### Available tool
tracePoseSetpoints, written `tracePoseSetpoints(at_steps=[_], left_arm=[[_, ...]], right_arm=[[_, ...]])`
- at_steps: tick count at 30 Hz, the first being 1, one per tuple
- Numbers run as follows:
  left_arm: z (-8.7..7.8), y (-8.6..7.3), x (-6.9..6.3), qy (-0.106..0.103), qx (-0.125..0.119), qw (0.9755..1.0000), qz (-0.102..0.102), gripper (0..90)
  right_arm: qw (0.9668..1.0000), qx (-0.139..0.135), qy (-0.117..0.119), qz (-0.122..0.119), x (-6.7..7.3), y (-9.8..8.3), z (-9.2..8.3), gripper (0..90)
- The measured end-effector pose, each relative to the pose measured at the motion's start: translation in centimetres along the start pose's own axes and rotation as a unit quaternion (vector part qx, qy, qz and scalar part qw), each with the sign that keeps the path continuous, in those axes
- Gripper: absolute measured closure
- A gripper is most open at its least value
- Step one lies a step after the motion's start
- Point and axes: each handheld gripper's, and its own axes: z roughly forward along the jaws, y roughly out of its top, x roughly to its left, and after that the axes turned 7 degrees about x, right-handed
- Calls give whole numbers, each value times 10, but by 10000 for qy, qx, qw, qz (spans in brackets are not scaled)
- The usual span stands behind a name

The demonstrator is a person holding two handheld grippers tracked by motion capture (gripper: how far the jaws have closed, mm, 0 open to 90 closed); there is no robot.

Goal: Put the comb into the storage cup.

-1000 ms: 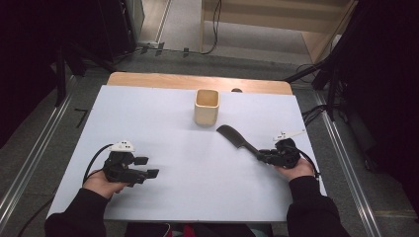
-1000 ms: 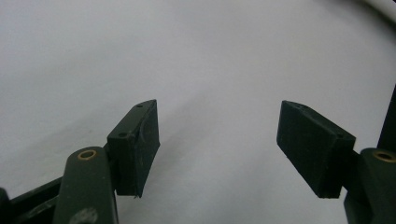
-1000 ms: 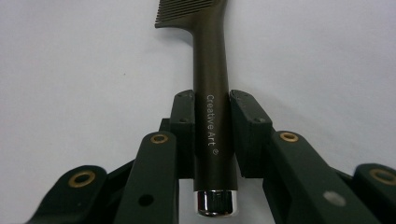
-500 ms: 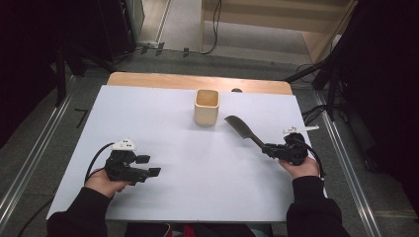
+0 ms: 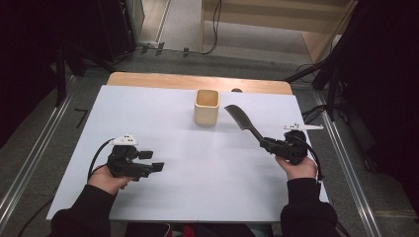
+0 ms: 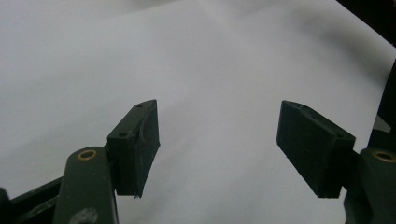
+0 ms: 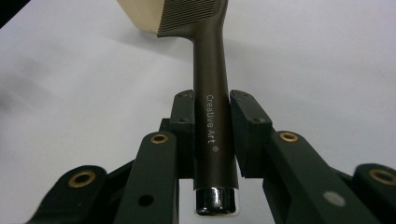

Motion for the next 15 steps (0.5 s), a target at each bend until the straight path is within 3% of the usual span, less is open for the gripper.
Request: tracePoseSetpoints(at_steps=[9,15], left_arm=[[4,16,-5,-101,97,9999,-66,304],[6,26,-8,-152,32,9999,-44,278]], right_arm=[[9993,-253,-131,221,5,0,-12,706],[9988,-384,-268,117,20,3,-17,706]])
